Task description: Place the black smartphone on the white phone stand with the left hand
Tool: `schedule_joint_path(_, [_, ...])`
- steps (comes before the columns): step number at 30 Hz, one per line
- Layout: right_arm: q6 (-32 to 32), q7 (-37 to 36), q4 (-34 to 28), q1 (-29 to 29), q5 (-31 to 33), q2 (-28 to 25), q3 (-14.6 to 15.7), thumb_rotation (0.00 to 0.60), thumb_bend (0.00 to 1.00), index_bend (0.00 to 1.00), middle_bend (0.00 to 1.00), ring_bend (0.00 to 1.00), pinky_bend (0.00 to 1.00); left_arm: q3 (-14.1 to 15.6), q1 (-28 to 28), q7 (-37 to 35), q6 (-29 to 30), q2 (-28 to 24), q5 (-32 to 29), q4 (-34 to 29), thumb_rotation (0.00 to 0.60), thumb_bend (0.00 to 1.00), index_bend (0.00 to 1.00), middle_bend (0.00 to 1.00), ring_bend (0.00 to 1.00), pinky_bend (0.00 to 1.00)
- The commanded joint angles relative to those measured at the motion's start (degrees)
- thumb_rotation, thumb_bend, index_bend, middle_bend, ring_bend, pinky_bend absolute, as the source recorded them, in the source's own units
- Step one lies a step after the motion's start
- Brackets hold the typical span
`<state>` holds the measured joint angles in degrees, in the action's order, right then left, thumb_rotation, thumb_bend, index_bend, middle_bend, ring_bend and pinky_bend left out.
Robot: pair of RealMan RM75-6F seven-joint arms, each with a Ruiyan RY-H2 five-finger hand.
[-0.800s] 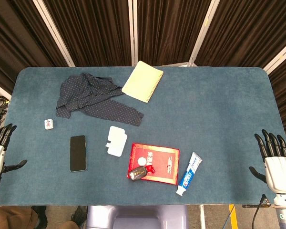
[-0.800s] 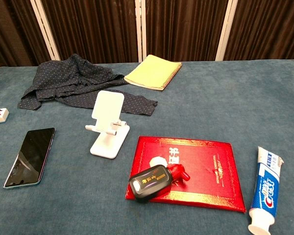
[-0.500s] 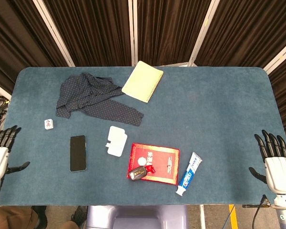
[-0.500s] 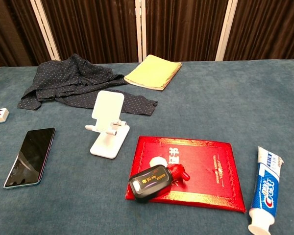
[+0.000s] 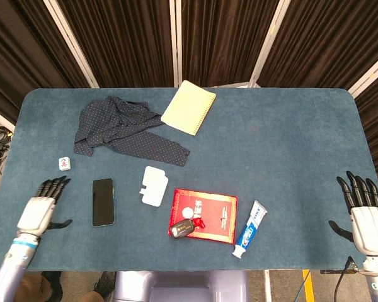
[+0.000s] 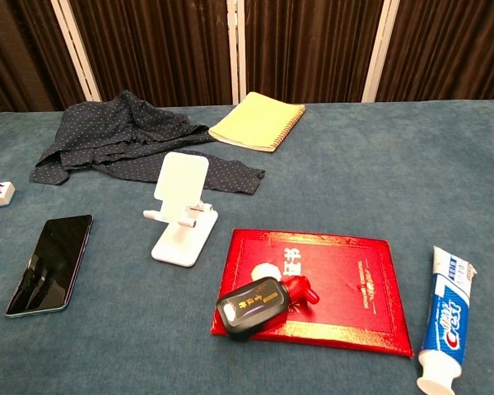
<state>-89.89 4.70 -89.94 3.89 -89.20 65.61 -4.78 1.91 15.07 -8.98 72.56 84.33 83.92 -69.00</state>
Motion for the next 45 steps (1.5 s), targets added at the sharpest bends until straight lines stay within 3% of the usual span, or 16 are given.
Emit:
schedule_joint_path(1, [0.14, -0.07, 0.03, 0.06, 0.16, 0.0, -0.06, 0.6, 0.0, 0.0, 0.0, 0.0, 0.0, -0.4, 1.47, -1.8, -2.58, 3.58, 0.27, 4.05, 0.6, 0.0, 0.0, 0.0, 0.0, 0.0])
schedule_joint_path(17, [0.35, -1.0, 0.12, 0.07, 0.94, -0.23, -0.43, 0.6, 0.0, 0.0, 0.0, 0.0, 0.0, -1.63, 3.66, -0.3, -5.42, 8.72, 0.15, 6.98, 0.6, 0.0, 0.0, 0.0, 0.0, 0.0])
schedule_joint_path(29, [0.33, -1.31, 0.02, 0.06, 0.86, -0.38, -0.4, 0.6, 0.0, 0.0, 0.0, 0.0, 0.0, -2.41, 5.13, 2.62, -6.01, 9.85, 0.5, 3.42, 0.6, 0.0, 0.0, 0.0, 0.0, 0.0])
schedule_joint_path(39, [0.42, -1.55, 0.01, 0.05, 0.95, -0.5, -0.39, 0.6, 0.0, 0.0, 0.0, 0.0, 0.0, -2.75, 5.97, 4.0, -6.06, 6.84, 0.92, -1.96, 0.6, 0.0, 0.0, 0.0, 0.0, 0.0])
schedule_joint_path(45, [0.52, -1.46, 0.03, 0.06, 1.06, -0.48, -0.39, 0.6, 0.0, 0.0, 0.0, 0.0, 0.0, -0.44, 9.24, 0.54, -9.74, -0.17, 5.28, -3.1, 0.6, 0.0, 0.0, 0.0, 0.0, 0.0])
